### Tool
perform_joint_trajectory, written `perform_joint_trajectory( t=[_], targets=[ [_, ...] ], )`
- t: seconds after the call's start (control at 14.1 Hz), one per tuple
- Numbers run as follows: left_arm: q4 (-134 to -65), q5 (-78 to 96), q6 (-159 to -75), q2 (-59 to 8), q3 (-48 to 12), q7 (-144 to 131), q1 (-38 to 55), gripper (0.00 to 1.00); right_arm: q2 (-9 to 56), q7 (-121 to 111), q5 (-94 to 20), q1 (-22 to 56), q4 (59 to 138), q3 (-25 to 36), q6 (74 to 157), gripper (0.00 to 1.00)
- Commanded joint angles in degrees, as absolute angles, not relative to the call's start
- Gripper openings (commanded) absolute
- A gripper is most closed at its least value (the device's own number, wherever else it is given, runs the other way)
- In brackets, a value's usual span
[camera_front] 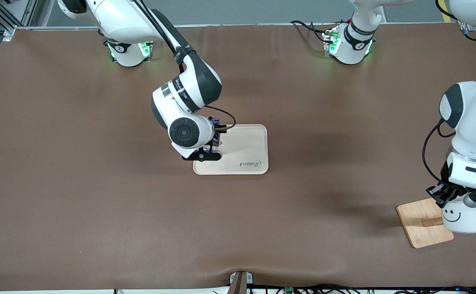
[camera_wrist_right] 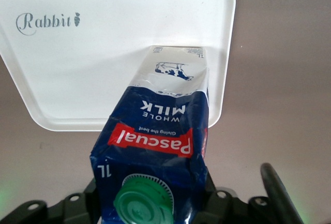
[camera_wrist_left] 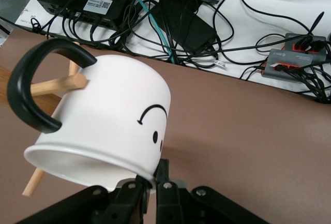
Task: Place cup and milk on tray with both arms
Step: 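Release the carton and withdraw the right gripper while the left gripper lifts the mug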
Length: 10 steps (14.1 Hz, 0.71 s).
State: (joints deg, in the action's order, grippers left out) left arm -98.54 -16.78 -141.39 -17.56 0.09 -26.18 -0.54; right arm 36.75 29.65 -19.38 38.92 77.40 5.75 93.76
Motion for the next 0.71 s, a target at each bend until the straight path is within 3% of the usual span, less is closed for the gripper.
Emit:
perform_joint_trajectory(
  t=[0.0, 0.64],
  targets=[
    [-100.5, -17.0, -140.2, -14.8, -1.0, -26.6, -0.6, 0.0, 37.9, 29.8, -20.4, 39.2, 75.8, 6.1, 93.3, 1.0],
    [-99.8, -15.0, -135.0, -15.0, -9.7, -35.8, -0.4, 0.0, 37.0, 29.6, -20.2, 35.4, 67.1, 6.8, 89.0, 1.0]
  ],
)
